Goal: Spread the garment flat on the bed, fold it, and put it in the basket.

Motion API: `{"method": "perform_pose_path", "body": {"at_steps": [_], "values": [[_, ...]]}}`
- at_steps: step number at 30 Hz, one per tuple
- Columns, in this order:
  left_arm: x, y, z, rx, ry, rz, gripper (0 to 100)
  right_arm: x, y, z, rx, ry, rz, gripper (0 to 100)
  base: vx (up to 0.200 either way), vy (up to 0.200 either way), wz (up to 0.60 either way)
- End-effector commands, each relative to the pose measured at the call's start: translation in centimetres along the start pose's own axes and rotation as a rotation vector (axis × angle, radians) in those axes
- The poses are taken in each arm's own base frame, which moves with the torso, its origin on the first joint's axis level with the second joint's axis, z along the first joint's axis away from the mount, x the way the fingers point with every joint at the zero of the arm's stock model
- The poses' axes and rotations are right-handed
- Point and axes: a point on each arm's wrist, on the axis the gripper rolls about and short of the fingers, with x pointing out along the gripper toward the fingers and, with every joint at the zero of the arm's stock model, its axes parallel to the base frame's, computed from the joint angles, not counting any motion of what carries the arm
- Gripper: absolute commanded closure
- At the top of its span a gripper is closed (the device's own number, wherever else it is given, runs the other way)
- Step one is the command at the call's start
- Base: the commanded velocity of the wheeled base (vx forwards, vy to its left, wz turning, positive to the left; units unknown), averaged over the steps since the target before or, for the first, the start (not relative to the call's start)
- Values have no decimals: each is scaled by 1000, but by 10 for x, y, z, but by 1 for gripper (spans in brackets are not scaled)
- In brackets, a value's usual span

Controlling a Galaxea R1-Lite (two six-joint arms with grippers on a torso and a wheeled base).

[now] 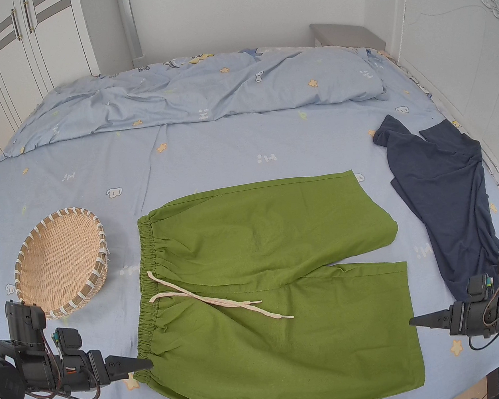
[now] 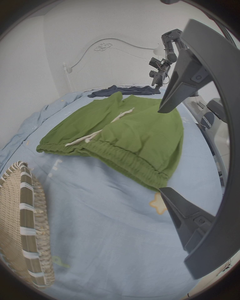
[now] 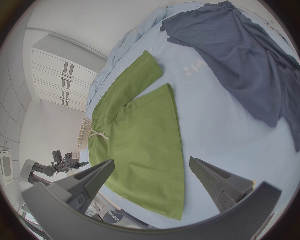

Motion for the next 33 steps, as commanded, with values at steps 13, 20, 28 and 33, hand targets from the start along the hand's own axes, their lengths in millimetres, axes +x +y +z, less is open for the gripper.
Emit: {"method": "perform_pose_path", "body": {"at_steps": [13, 20, 28, 33], "values": [[30, 32, -10, 44, 158, 50, 0, -16, 0, -28, 2, 4, 18, 0, 0, 0, 0], [43, 36, -2, 81, 120, 29, 0, -17, 1, -28, -2, -8, 22, 0, 0, 0, 0], [43, 36, 1, 97, 98, 21, 100, -19, 2, -28, -5, -15, 25, 0, 0, 0, 0], [42, 36, 4, 101, 75, 14, 100, -19, 1, -30, 6, 3, 19, 0, 0, 0, 0]]}}
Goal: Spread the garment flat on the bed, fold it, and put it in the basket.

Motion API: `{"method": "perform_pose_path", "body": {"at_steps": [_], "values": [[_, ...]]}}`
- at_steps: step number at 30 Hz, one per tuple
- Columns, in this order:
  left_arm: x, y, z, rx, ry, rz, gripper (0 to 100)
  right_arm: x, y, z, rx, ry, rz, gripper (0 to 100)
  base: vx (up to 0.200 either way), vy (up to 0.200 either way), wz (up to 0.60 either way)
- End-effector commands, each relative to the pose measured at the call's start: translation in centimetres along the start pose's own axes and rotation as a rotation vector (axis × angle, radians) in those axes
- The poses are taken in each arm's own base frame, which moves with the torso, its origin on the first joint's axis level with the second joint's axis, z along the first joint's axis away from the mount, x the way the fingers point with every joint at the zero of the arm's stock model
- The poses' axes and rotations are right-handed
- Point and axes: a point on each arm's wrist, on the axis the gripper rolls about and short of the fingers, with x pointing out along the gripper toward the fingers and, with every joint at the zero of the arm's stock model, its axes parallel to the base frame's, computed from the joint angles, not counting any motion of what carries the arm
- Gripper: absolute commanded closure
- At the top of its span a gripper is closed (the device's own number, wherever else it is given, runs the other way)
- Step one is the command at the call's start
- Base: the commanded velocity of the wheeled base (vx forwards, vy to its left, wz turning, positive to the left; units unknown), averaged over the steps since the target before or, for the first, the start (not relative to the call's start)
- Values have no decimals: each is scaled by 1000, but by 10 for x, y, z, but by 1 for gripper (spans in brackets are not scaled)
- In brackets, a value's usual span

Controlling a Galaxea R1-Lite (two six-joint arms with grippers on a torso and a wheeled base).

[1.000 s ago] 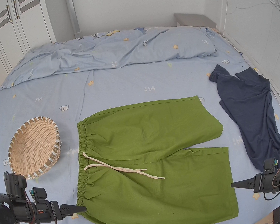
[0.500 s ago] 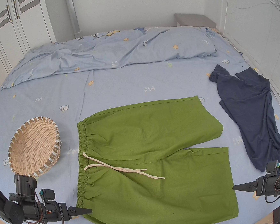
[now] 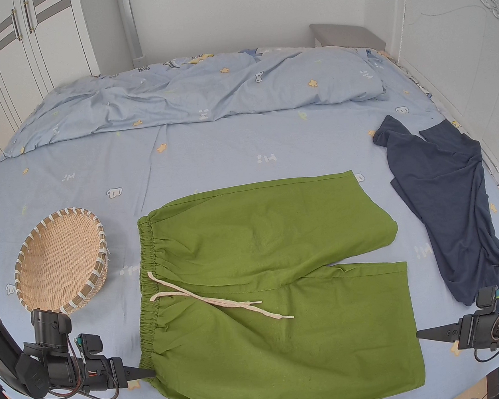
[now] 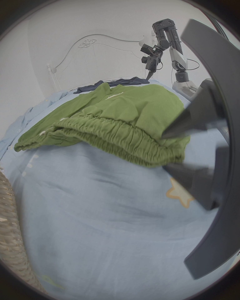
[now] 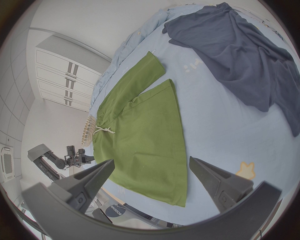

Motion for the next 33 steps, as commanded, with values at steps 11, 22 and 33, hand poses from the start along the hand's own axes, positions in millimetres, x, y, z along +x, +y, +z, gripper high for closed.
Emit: {"method": "perform_pose_path", "body": {"at_steps": [11, 22, 33], "values": [[-13, -1, -20, -21, 4, 9, 100, 13, -11, -18, 71, 206, -34, 0, 0, 0, 0], [-24, 2, -19, -46, -51, 33, 100, 31, -17, -26, 56, 359, -35, 0, 0, 0, 0], [-24, 1, -19, -41, -51, 32, 100, 33, -12, -34, 34, 435, -22, 0, 0, 0, 0]]}}
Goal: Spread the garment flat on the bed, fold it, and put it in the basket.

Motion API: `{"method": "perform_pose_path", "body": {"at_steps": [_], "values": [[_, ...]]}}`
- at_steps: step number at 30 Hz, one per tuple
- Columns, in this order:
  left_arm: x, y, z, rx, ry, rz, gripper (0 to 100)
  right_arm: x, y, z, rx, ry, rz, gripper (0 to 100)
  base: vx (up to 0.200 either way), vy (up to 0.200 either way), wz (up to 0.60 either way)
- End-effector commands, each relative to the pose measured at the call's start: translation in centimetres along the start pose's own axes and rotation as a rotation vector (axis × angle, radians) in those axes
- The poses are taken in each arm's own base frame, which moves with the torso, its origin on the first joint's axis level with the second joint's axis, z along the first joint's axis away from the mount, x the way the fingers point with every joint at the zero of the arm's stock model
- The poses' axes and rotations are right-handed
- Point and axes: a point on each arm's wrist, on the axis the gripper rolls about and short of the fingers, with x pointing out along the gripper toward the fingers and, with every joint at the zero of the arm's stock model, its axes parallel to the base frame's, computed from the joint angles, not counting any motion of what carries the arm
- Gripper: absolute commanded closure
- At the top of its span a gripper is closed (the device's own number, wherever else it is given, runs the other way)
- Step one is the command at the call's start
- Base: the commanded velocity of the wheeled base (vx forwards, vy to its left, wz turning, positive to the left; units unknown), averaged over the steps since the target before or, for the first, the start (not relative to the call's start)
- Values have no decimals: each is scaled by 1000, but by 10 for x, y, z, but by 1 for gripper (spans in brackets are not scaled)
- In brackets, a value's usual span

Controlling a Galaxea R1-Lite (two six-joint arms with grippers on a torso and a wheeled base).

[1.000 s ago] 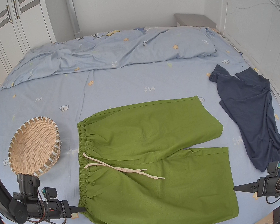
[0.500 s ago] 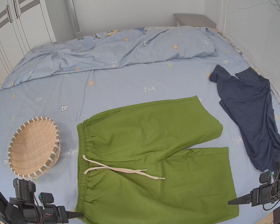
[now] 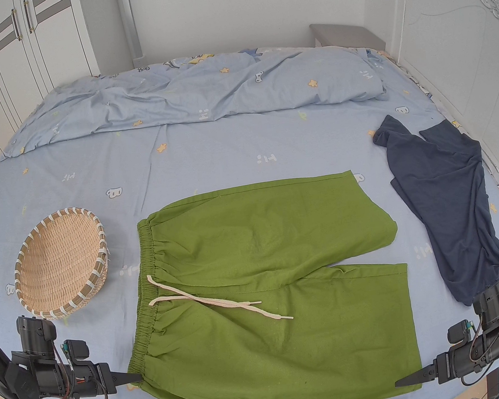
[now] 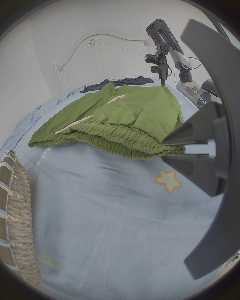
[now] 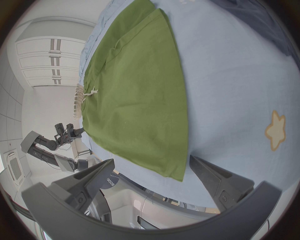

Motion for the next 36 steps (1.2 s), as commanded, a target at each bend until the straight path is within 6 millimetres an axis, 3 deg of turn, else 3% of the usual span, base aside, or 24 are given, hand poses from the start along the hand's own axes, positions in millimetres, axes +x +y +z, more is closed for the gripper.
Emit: {"method": "perform_pose_path", "body": {"at_steps": [1, 19, 20, 36], "values": [[-1, 0, -5, -9, 12, 3, 100, 4, 2, -7, -12, 57, 2, 0, 0, 0, 0], [-2, 0, -5, -10, 11, 3, 100, 9, 2, -9, 1, 97, -4, 0, 0, 0, 0], [-2, 0, -5, -10, 11, 3, 100, 9, 2, -9, 1, 97, -4, 100, 0, 0, 0], [-3, -1, -6, -22, 9, 4, 100, 7, 2, -9, 8, 89, -6, 100, 0, 0, 0]]}}
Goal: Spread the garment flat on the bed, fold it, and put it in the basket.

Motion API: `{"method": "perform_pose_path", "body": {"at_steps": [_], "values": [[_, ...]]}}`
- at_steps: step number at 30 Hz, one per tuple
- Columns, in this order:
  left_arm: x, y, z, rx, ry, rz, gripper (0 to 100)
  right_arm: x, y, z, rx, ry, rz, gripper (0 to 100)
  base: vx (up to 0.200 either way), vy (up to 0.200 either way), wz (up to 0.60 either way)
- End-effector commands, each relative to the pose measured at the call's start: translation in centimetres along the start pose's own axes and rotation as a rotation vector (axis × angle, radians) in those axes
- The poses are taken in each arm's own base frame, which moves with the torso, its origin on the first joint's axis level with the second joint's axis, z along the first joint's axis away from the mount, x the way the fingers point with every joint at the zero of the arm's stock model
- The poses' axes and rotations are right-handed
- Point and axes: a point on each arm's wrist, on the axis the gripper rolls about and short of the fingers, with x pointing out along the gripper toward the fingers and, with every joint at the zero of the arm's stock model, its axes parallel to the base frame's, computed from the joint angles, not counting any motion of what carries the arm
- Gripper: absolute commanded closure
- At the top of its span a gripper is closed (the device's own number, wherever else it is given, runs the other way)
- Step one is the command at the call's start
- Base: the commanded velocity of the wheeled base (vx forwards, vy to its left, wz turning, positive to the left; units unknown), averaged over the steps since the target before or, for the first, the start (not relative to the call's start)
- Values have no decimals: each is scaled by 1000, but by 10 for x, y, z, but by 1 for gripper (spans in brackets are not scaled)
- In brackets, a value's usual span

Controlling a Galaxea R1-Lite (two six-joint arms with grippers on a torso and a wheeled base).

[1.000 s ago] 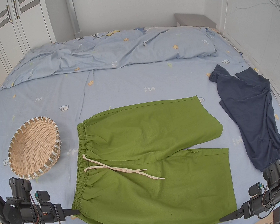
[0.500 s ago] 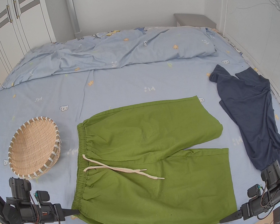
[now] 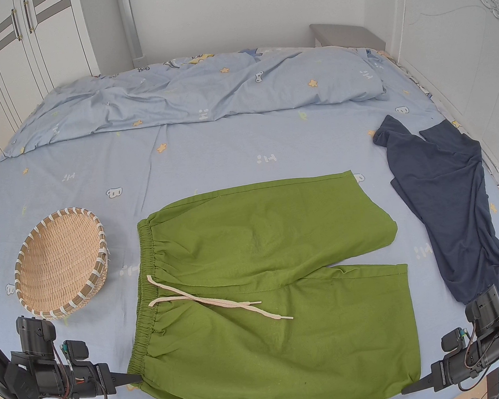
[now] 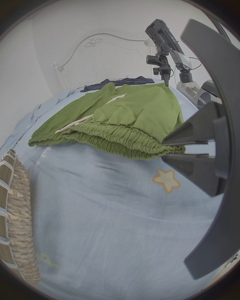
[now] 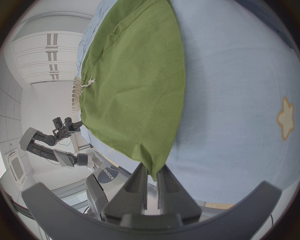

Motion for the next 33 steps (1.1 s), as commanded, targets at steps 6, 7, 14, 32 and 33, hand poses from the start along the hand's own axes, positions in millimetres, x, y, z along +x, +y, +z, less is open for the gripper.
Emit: {"method": "perform_pose_path", "body": {"at_steps": [6, 7, 14, 32, 33], "values": [[-10, -13, 1, -60, -57, -32, 100, -22, 11, 2, -68, -165, 34, 100, 0, 0, 0], [-11, -18, 5, -73, -76, -50, 100, -29, 17, 7, -88, -223, 51, 100, 0, 0, 0], [-20, -44, 35, -115, -116, -104, 100, -76, 60, 39, -132, -349, 101, 100, 0, 0, 0], [-59, -108, 143, -125, -122, -112, 100, -145, 129, 137, -226, -519, 136, 100, 0, 0, 0], [-55, -107, 149, -130, -115, -109, 100, -145, 129, 144, -227, -524, 135, 100, 0, 0, 0]]}}
